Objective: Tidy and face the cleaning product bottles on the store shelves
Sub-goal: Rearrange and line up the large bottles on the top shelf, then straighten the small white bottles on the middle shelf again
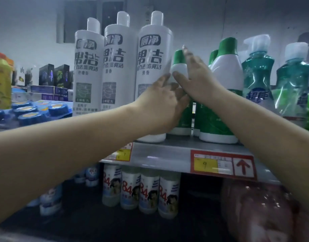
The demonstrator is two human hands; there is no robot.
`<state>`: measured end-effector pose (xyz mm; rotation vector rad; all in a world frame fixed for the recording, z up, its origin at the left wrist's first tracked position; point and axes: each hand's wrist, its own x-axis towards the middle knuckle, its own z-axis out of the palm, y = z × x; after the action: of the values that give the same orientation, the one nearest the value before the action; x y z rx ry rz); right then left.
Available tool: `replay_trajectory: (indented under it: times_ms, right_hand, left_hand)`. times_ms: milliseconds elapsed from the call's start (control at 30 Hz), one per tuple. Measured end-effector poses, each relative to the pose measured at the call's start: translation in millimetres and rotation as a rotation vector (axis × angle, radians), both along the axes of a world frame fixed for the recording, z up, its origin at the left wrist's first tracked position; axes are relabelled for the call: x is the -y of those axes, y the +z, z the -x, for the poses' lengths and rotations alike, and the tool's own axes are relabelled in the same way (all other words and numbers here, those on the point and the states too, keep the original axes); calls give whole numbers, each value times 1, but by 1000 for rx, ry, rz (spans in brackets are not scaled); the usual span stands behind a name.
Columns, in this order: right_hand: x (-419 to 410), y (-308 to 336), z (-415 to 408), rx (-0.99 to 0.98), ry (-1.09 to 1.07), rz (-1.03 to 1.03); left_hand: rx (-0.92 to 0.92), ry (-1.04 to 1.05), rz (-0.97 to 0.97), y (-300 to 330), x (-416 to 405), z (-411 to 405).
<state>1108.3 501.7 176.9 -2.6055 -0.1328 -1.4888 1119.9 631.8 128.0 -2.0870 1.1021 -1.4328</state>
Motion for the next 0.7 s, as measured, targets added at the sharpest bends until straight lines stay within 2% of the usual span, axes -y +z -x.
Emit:
replay_trajectory:
  times_ms: [133, 200, 367, 500, 600, 700]
  right_hand:
    - [-9, -46, 42, -23, 48, 159]
    - [-10, -69, 58, -51, 66, 187]
    - [-15, -129, 83, -80, 68, 256]
    - [-25, -183, 94, 4, 87, 321]
    - [-28, -225, 98, 66, 124, 314]
    - [-27, -263, 94, 19, 189, 270]
  left_hand:
    - [61, -131, 34, -29, -23, -1]
    - [31, -230, 66, -43, -32, 2]
    - [-84, -362, 167, -96, -43, 14]
    - [-212, -462, 184, -145, -45, 23]
    - [-286, -534, 198, -182, -49, 24]
    - [-409, -538, 229, -217, -53, 15]
